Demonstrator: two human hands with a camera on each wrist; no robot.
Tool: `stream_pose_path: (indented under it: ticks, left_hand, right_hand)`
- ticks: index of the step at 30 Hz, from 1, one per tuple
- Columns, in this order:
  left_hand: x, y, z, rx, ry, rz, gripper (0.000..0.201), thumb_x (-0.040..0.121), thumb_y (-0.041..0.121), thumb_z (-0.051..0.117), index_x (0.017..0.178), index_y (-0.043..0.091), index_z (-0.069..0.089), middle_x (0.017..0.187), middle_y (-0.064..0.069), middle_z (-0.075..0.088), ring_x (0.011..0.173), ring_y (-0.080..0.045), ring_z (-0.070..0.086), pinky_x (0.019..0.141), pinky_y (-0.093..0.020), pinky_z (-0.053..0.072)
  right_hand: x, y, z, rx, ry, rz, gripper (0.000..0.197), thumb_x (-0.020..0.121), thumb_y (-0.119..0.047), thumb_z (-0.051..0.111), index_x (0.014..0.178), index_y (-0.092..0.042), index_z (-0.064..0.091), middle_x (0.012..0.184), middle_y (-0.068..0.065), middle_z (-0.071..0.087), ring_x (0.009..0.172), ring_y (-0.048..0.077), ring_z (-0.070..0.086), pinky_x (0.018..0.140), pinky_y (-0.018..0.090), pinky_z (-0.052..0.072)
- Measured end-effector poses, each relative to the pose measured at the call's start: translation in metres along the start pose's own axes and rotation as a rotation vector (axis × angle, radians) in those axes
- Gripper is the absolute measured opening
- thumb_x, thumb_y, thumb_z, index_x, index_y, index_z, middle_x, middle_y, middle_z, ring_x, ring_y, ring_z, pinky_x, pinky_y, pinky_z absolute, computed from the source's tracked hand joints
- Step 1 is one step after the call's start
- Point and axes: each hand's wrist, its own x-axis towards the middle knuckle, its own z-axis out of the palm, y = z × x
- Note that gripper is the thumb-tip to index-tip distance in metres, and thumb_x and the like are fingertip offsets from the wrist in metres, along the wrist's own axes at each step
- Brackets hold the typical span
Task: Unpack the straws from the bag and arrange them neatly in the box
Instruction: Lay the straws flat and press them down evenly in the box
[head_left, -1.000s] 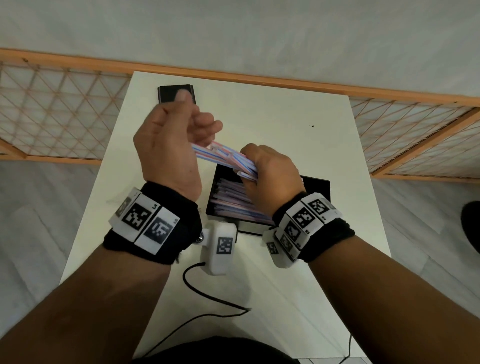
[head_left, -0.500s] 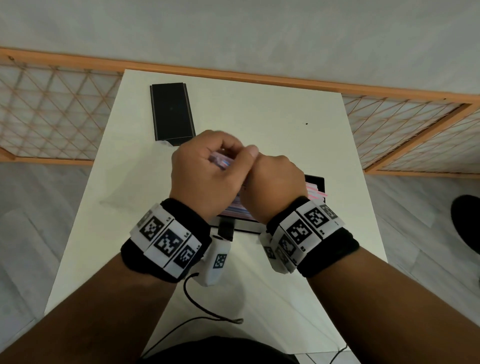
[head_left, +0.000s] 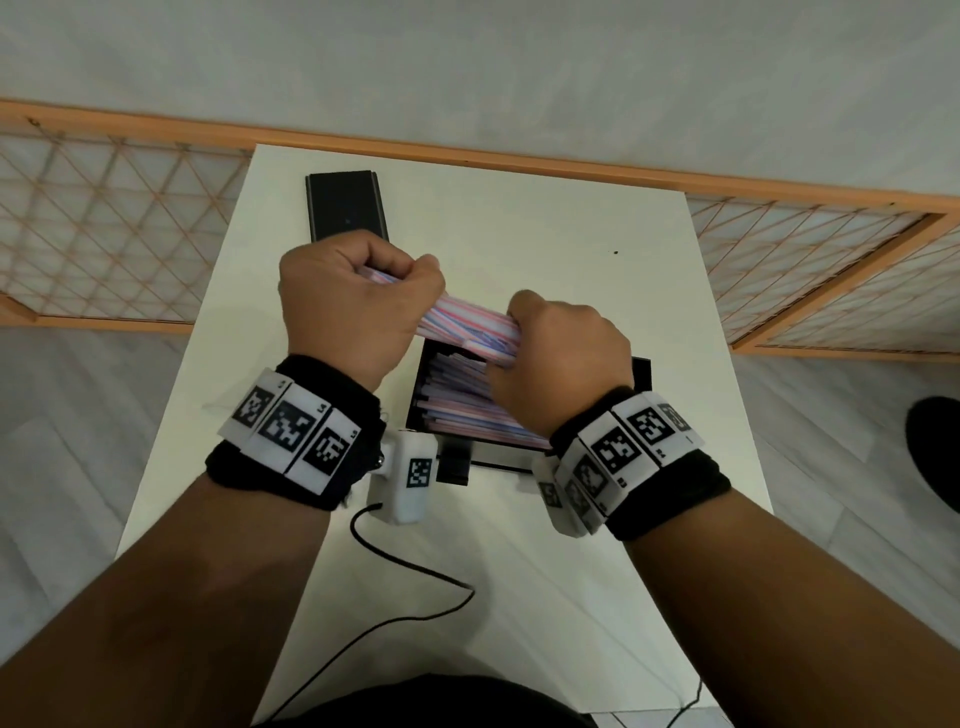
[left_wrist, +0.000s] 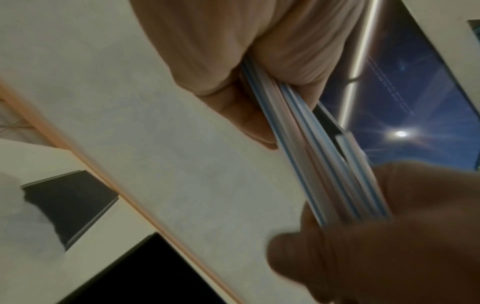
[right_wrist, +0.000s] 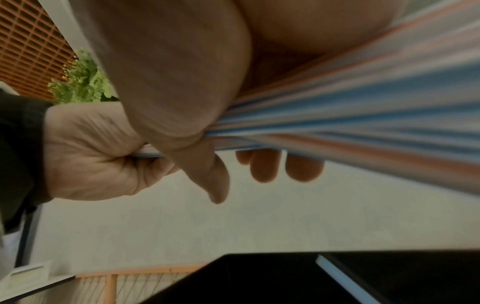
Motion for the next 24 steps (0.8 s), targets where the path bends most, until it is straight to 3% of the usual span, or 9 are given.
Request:
stream_pose_path:
  ticks: [4, 8, 10, 13, 17, 19, 22, 24]
  left_hand:
    - [-0.001, -0.009, 0.008, -0.005, -0.062, -0.093, 0.016, 0.072, 0.023, 0.072, 0.058, 0.017, 0.067, 0.057, 0.005, 0.064, 0.058, -0.015, 0.064, 0.065, -0.040, 0.060]
    - [-0.005, -0.008, 0.011, -0.160, -0.225, -0.160, 0.023, 0.073, 0.040, 0.072, 0.068, 0.018, 0.069, 0.073, -0.009, 0.070, 0.078, -0.035, 0.071, 0.074, -0.058, 0.060]
    - [-0.011, -0.003, 0.009, -0.133, -0.329, -0.100, 0.029, 0.074, 0.044, 0.078, 0.076, 0.016, 0.071, 0.074, -0.004, 0.070, 0.076, -0.031, 0.071, 0.069, -0.058, 0.061]
    - [-0.017, 0.004, 0.006, -0.127, -0.408, -0.054, 0.029, 0.075, 0.030, 0.090, 0.084, 0.010, 0.071, 0.070, 0.008, 0.069, 0.066, -0.020, 0.071, 0.058, -0.046, 0.063]
    - [-0.014, 0.004, 0.008, -0.141, -0.353, -0.123, 0.017, 0.082, 0.018, 0.085, 0.074, 0.009, 0.072, 0.065, 0.000, 0.069, 0.062, -0.022, 0.073, 0.050, -0.033, 0.059]
    - [-0.013, 0.002, 0.012, -0.158, -0.297, -0.183, 0.020, 0.084, 0.015, 0.081, 0.066, 0.013, 0.072, 0.061, 0.001, 0.067, 0.062, -0.025, 0.072, 0.053, -0.038, 0.060]
    - [-0.012, -0.005, 0.015, -0.172, -0.242, -0.223, 0.020, 0.080, 0.019, 0.077, 0.062, 0.013, 0.069, 0.064, -0.005, 0.068, 0.068, -0.033, 0.072, 0.067, -0.055, 0.062]
    - [-0.013, -0.004, 0.013, -0.237, -0.200, -0.276, 0.016, 0.081, 0.014, 0.076, 0.069, 0.009, 0.067, 0.070, -0.008, 0.068, 0.069, -0.030, 0.073, 0.070, -0.052, 0.062]
  right_hand:
    - [-0.004, 0.010, -0.001, -0.012, -0.111, 0.033, 0.020, 0.084, -0.033, 0.055, 0.086, -0.025, 0.037, 0.064, -0.004, 0.034, 0.066, 0.031, 0.042, 0.062, 0.031, 0.032]
    - [-0.002, 0.013, 0.000, -0.032, -0.132, 0.028, 0.024, 0.084, -0.040, 0.056, 0.079, -0.025, 0.039, 0.064, -0.004, 0.036, 0.066, 0.030, 0.043, 0.062, 0.031, 0.033]
    - [0.000, 0.013, 0.001, -0.047, -0.130, 0.047, 0.026, 0.083, -0.044, 0.057, 0.076, -0.024, 0.042, 0.063, -0.003, 0.038, 0.065, 0.029, 0.045, 0.061, 0.030, 0.033]
    - [0.003, 0.012, 0.001, -0.049, -0.127, 0.058, 0.023, 0.080, -0.040, 0.058, 0.076, -0.022, 0.045, 0.065, -0.002, 0.042, 0.063, 0.028, 0.047, 0.060, 0.030, 0.035]
    - [0.008, 0.008, 0.001, -0.050, -0.104, 0.021, 0.023, 0.082, -0.039, 0.058, 0.076, -0.023, 0.043, 0.065, -0.002, 0.043, 0.062, 0.027, 0.046, 0.058, 0.030, 0.034]
    - [0.008, 0.003, 0.002, -0.045, -0.101, -0.017, 0.021, 0.083, -0.038, 0.058, 0.081, -0.023, 0.043, 0.066, -0.002, 0.041, 0.064, 0.028, 0.047, 0.059, 0.030, 0.033]
    - [0.010, -0.004, 0.004, -0.048, -0.110, -0.059, 0.018, 0.086, -0.034, 0.058, 0.088, -0.023, 0.043, 0.067, -0.002, 0.040, 0.066, 0.028, 0.047, 0.061, 0.031, 0.033]
    - [0.013, -0.008, 0.005, -0.050, -0.127, -0.073, 0.015, 0.087, -0.031, 0.057, 0.090, -0.023, 0.045, 0.068, -0.002, 0.040, 0.068, 0.029, 0.047, 0.062, 0.032, 0.034]
